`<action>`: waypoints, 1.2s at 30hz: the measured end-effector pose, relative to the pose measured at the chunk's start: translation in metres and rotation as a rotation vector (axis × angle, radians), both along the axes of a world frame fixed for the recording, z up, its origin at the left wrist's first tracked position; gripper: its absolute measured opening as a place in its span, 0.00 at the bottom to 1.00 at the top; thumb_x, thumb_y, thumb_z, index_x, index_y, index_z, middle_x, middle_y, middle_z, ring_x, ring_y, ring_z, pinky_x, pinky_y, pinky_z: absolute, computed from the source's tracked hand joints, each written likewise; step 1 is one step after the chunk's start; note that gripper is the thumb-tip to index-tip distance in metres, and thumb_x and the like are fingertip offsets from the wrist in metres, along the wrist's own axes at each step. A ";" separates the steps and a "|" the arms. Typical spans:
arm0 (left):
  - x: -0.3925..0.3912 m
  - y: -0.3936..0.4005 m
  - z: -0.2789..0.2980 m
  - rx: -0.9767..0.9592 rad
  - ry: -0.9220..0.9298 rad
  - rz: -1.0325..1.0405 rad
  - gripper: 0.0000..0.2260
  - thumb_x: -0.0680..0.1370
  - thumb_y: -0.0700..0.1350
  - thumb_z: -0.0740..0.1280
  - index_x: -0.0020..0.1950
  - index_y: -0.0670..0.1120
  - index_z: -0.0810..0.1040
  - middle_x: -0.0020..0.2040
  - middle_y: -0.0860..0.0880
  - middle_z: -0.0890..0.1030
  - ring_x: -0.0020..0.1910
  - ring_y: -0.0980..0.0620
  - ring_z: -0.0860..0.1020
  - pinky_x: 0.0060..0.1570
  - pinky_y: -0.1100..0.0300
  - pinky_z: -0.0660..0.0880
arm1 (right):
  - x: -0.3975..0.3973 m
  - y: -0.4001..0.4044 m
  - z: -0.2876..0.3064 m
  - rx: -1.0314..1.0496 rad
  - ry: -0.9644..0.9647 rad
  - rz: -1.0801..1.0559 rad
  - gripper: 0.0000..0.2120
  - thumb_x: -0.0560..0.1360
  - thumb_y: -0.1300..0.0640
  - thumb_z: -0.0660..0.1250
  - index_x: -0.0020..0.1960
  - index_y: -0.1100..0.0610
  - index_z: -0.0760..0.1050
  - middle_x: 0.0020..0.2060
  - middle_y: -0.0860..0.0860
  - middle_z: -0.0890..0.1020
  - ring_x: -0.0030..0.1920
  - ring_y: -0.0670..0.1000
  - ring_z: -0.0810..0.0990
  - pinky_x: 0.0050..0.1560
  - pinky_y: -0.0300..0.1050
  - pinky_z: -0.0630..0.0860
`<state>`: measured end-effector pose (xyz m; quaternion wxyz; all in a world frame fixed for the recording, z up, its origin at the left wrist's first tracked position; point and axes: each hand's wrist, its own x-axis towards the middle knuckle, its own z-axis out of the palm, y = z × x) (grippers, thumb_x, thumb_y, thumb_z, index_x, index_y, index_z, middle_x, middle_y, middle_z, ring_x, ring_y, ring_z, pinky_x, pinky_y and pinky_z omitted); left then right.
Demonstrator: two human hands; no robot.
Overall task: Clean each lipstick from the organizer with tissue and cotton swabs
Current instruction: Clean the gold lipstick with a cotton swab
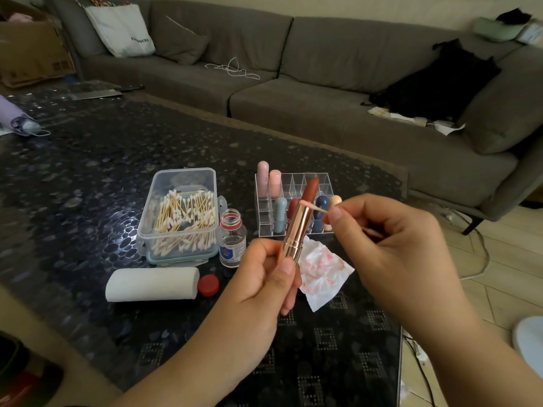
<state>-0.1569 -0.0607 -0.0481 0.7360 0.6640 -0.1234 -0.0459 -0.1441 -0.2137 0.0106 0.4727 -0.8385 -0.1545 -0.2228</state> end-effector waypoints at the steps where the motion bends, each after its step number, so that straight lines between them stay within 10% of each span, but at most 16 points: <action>1: 0.000 0.000 0.000 0.004 -0.006 0.004 0.08 0.73 0.60 0.59 0.46 0.60 0.74 0.36 0.54 0.76 0.34 0.56 0.71 0.41 0.60 0.70 | 0.001 0.000 -0.001 -0.012 -0.007 -0.004 0.08 0.74 0.55 0.67 0.36 0.51 0.79 0.27 0.52 0.76 0.25 0.46 0.69 0.26 0.29 0.64; 13: 0.001 -0.002 0.002 -0.022 -0.061 0.028 0.13 0.74 0.52 0.60 0.55 0.47 0.70 0.37 0.55 0.79 0.32 0.57 0.75 0.37 0.65 0.73 | -0.003 0.004 0.001 -0.076 0.101 0.126 0.08 0.73 0.58 0.68 0.35 0.53 0.79 0.21 0.46 0.72 0.21 0.42 0.67 0.25 0.27 0.61; 36: 0.000 0.001 0.000 -0.094 -0.001 0.051 0.07 0.74 0.54 0.57 0.48 0.59 0.74 0.38 0.53 0.77 0.35 0.53 0.72 0.45 0.57 0.70 | 0.000 0.003 -0.001 -0.069 -0.066 0.014 0.07 0.74 0.53 0.66 0.38 0.52 0.79 0.27 0.51 0.74 0.25 0.43 0.67 0.27 0.28 0.62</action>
